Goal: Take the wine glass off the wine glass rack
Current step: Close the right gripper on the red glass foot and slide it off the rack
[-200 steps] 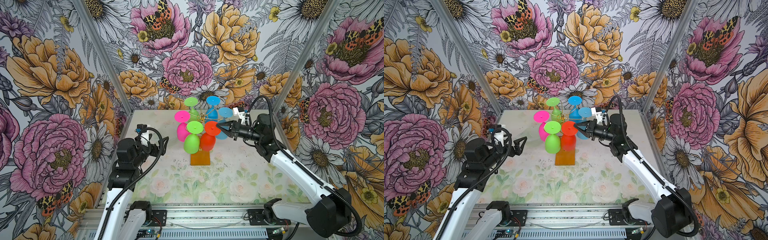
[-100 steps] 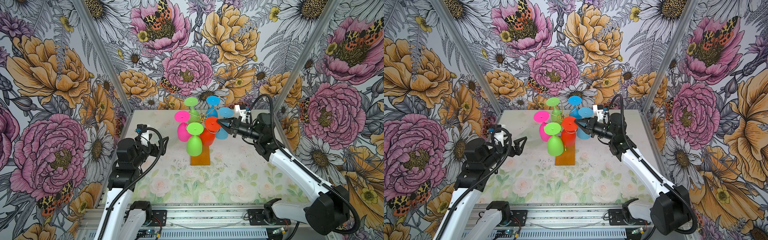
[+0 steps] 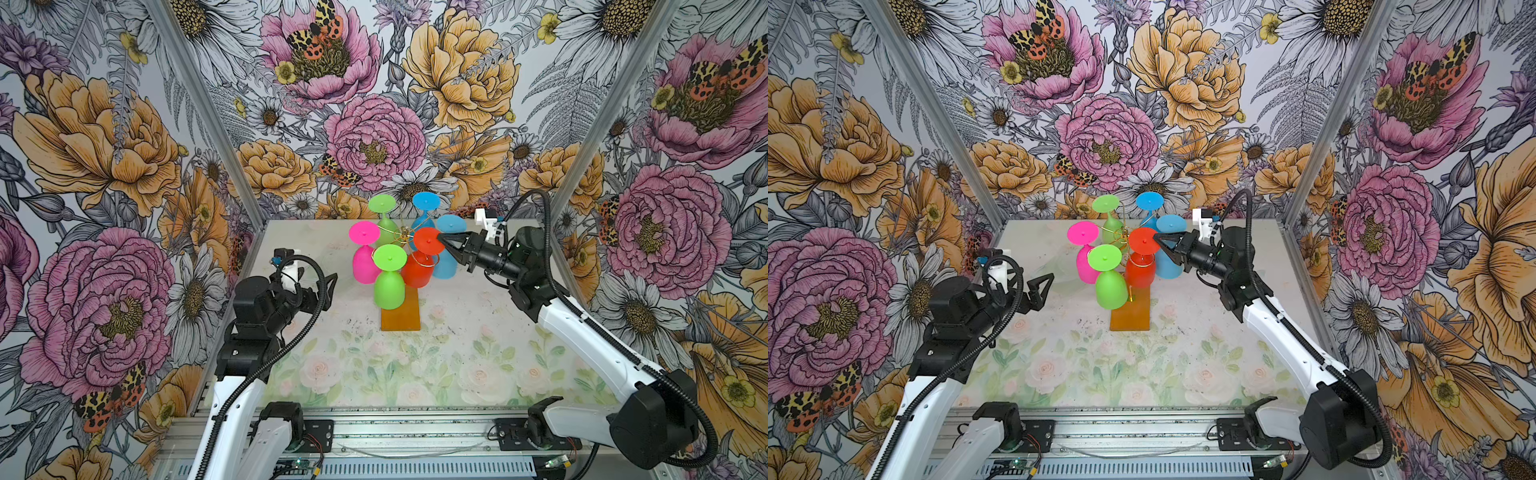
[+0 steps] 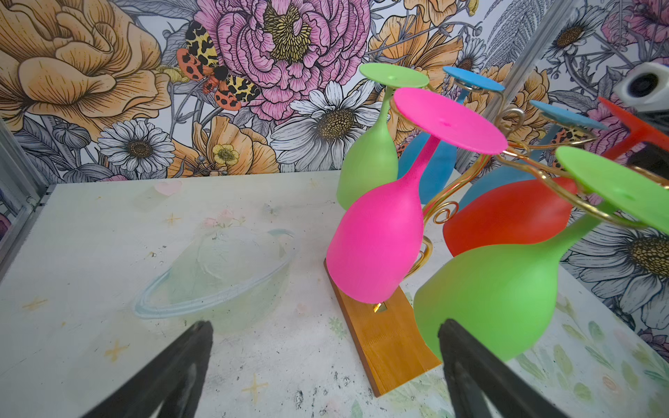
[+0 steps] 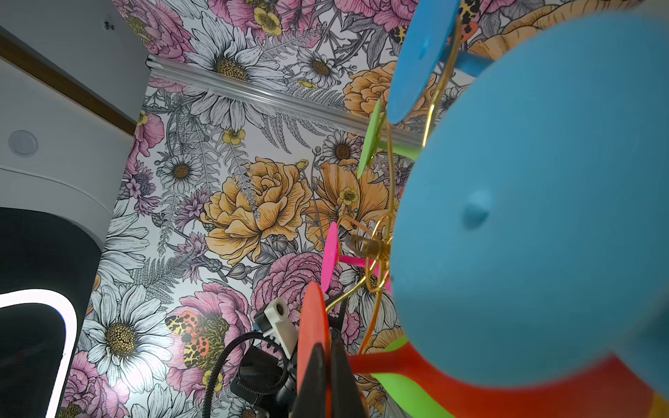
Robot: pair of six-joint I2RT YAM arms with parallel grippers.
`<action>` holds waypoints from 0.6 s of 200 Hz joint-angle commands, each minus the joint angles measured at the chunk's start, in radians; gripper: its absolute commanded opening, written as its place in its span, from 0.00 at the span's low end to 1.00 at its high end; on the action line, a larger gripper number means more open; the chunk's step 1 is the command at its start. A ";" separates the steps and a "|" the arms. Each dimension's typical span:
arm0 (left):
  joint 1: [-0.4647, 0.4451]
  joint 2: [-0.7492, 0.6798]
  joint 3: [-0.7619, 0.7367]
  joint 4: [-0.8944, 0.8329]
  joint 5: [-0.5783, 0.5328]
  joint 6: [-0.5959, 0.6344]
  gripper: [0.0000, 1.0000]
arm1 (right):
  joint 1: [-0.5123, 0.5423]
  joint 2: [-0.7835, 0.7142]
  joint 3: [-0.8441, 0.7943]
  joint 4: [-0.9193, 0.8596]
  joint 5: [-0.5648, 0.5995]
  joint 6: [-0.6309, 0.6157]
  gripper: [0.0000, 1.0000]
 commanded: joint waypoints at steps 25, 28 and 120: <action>0.001 -0.001 -0.005 0.028 0.015 -0.010 0.99 | -0.014 -0.027 -0.021 0.056 0.045 0.008 0.00; 0.001 0.000 -0.006 0.029 0.016 -0.011 0.99 | -0.015 -0.030 -0.022 0.055 0.045 0.008 0.00; 0.013 0.009 -0.010 0.051 0.030 -0.044 0.99 | -0.030 -0.110 -0.072 0.011 0.047 0.005 0.00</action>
